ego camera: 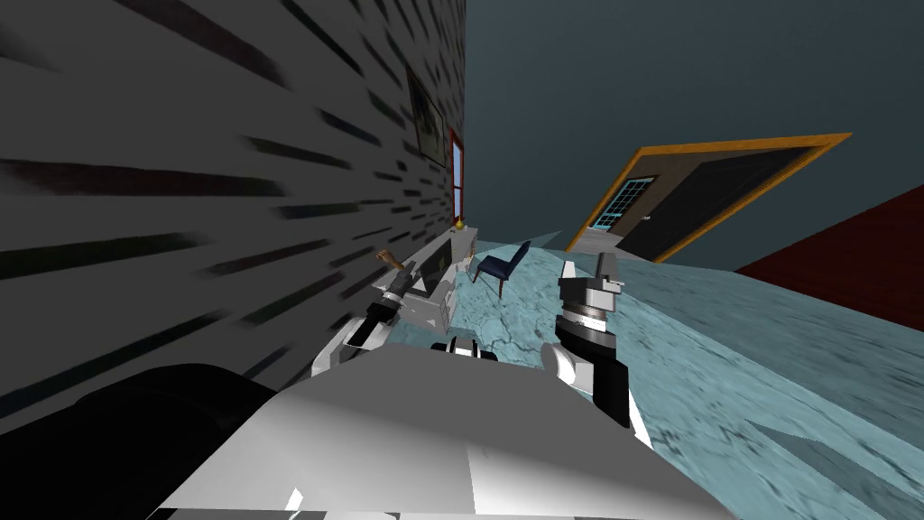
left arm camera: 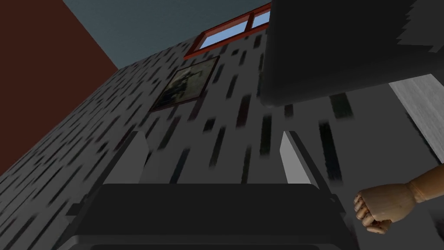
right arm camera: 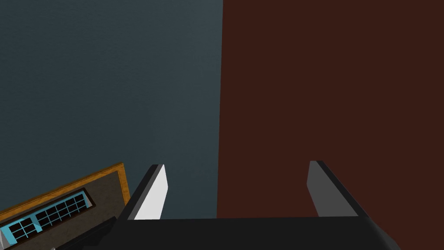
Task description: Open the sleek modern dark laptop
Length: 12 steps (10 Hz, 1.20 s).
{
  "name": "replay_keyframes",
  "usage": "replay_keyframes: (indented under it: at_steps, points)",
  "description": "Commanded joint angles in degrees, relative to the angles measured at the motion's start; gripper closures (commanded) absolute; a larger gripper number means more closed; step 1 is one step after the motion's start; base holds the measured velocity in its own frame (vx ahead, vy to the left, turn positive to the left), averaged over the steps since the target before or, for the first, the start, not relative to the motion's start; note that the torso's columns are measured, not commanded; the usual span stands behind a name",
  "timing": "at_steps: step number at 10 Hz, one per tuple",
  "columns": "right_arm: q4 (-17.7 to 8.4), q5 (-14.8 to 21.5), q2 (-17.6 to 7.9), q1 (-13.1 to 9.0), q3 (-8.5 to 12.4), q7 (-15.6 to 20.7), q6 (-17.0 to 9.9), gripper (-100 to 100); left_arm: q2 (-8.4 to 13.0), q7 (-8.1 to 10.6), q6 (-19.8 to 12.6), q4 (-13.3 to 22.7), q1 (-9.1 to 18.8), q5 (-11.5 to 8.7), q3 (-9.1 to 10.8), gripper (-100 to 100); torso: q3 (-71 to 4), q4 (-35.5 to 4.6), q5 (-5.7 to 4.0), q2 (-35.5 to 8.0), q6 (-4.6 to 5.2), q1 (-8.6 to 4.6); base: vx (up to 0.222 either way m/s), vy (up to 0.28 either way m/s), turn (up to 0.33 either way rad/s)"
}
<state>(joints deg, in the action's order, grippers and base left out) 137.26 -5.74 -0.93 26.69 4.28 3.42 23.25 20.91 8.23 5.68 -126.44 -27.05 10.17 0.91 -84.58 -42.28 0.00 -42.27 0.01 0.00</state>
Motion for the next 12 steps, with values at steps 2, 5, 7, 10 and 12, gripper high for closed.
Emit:
replay_keyframes:
  at_steps: [2, 5, 7, 10, 12]
  points:
    - [0.0, 0.0, 0.0, 0.0, 0.0, 0.0, 0.0, 0, 3.72, 0.54, -3.89, 1.57, -0.24, 0.98, -0.31, -100, 0.01, -0.01, 0.0, -0.02, -0.02, 0.01, 0.02, 0.005, -0.087]
    - [0.0, 0.0, 0.0, 0.0, 0.0, 0.0, 0.0, 0, 7.16, 0.94, -7.74, 2.97, -0.27, 2.03, -0.78, -100, 0.01, 0.0, 0.0, -0.01, -0.02, 0.01, 0.022, 0.006, -0.125]
    - [0.0, 0.0, 0.0, 0.01, 0.0, 0.0, 0.0, 0, 9.06, 1.15, -9.78, 3.72, -0.28, 2.58, -1.03, -100, 0.01, 0.0, 0.0, -0.02, -0.02, 0.0, 0.017, 0.007, -0.087]
    - [0.0, 0.0, 0.0, 0.02, 0.01, 0.0, 0.0, 0, 8.74, 1.24, -9.7, 3.01, -0.23, 2.32, -0.85, -100, -0.09, 0.04, -0.01, 0.17, -0.01, -0.03, 0.05, 0.001, -0.018]
    - [0.0, 0.0, 0.0, 0.01, 0.01, 0.0, 0.0, 0, 7.63, 2.88, -9.91, 3.55, 0.45, 0.6, -1.15, 100, 0.07, -0.05, 0.0, -0.13, 0.0, -0.01, 0.003, 0.041, 0.002]
